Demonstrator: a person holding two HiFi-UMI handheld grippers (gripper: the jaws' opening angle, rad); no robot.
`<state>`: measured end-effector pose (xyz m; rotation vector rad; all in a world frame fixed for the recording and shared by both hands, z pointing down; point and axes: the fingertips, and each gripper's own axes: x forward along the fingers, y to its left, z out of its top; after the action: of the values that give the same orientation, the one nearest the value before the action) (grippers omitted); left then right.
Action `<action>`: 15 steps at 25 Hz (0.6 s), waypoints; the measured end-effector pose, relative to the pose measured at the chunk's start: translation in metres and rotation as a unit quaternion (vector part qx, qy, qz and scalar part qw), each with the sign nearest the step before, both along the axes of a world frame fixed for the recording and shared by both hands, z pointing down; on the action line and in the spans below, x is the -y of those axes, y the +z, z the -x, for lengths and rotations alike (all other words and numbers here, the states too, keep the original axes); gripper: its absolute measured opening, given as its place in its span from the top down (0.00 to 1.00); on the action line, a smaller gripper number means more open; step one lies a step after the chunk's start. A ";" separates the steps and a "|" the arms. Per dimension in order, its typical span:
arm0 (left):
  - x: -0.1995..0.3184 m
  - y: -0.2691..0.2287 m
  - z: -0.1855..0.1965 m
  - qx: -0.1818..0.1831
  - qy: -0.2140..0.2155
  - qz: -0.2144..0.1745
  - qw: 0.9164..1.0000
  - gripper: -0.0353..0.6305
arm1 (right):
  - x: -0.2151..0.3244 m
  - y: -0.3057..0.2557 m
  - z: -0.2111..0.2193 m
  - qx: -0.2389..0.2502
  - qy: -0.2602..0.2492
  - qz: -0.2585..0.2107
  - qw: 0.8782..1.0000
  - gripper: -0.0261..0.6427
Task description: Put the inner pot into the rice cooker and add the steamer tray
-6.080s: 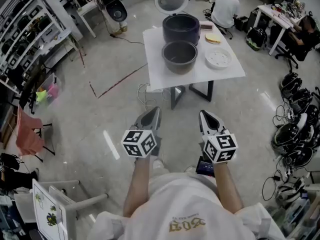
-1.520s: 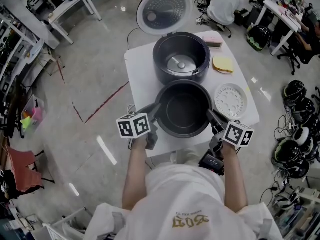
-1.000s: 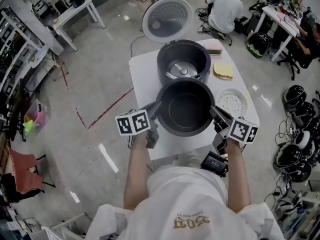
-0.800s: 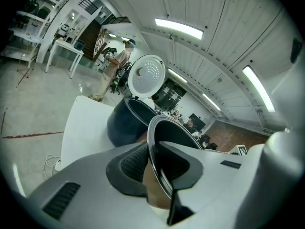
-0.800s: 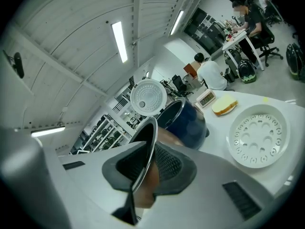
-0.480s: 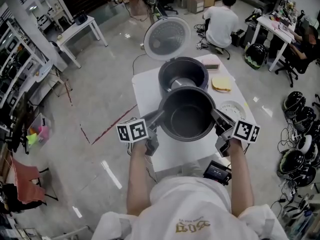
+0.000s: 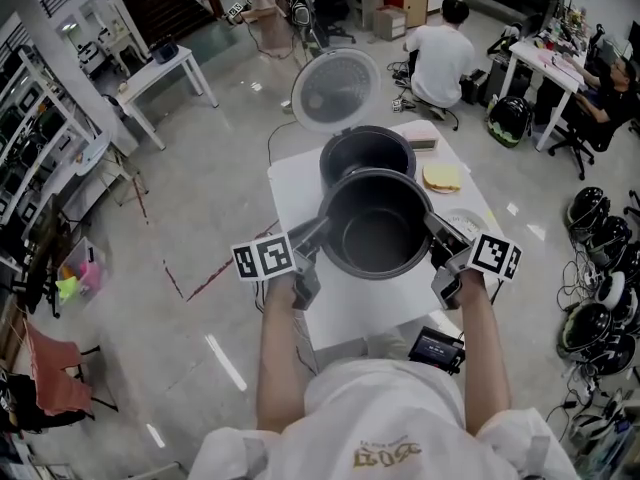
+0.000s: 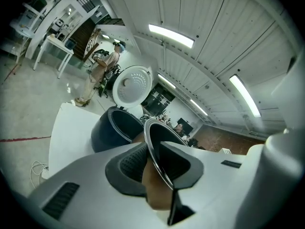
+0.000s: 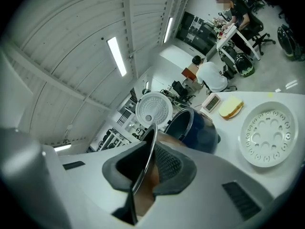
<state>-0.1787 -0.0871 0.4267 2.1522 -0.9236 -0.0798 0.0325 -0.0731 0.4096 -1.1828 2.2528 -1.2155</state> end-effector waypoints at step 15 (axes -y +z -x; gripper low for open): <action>0.044 -0.051 0.004 -0.024 -0.030 -0.013 0.999 0.84 | 0.056 -0.046 0.000 0.005 -0.019 -0.019 1.000 0.92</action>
<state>-0.1829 -0.1316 0.3761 2.1364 -0.9646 -0.1736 0.0322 -0.1287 0.3632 -1.1216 2.2905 -1.1846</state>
